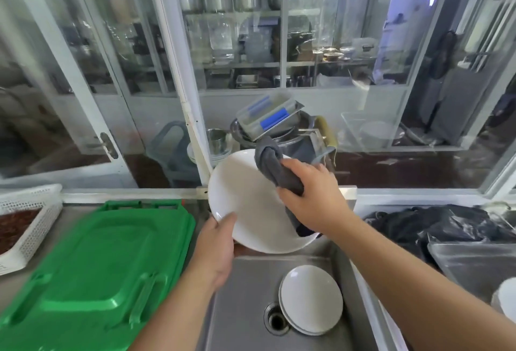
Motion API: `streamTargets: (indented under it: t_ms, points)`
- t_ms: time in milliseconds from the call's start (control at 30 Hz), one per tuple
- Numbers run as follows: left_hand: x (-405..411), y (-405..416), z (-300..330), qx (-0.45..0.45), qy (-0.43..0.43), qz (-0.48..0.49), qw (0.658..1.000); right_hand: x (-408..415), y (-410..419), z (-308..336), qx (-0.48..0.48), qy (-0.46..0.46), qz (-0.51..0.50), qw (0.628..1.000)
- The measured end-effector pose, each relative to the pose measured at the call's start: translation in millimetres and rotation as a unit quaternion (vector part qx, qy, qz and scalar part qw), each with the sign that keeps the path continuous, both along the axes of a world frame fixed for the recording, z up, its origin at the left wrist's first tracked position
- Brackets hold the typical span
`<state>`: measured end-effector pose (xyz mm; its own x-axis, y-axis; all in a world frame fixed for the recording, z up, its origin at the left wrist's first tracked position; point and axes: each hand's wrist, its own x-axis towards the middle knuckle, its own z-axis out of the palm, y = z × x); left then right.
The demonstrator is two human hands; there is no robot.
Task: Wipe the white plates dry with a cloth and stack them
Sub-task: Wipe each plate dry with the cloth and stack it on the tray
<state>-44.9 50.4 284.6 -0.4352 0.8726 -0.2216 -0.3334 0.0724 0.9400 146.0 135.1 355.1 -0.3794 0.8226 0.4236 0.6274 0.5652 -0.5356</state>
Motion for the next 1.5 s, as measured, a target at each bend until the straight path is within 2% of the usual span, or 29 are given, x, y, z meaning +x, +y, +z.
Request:
streamTargets:
  t_ms: [67,200,300,433,633,800,1000,1100,1300,1400,1500]
  points:
    - [7,-3,10,0.037,0.001,-0.020,0.999,2,-10,-1,0.069,-0.050,0.010,0.996]
    - [11,-6,28,0.069,0.038,-0.073,0.994,-3,-22,0,0.075,-0.090,0.043,0.992]
    - [5,-4,36,0.077,0.083,-0.109,0.988,-11,-30,11,0.079,-0.087,0.040,0.992]
    - [0,-5,45,0.104,0.113,-0.164,0.975,-39,-41,30,0.143,-0.095,0.066,0.983]
    - [-21,-7,58,0.138,0.141,-0.162,0.967,-61,-23,59,0.224,-0.046,0.124,0.965]
    - [-31,-10,63,0.149,0.204,-0.139,0.958,-62,7,91,0.140,-0.016,0.022,0.990]
    - [-33,-10,63,0.149,0.242,-0.135,0.949,-56,17,87,0.068,0.062,-0.099,0.991]
    - [-27,-6,63,0.133,0.254,-0.136,0.948,-69,-1,81,0.083,0.104,-0.032,0.991]
    - [-26,-1,59,0.134,0.213,-0.127,0.959,-90,-30,73,0.126,0.032,0.162,0.978]
    - [-26,-2,60,0.142,0.207,-0.123,0.960,-84,-22,79,0.149,-0.017,0.188,0.971]
    - [-25,-1,59,0.132,0.193,-0.109,0.966,-82,-6,88,0.149,-0.020,0.137,0.979]
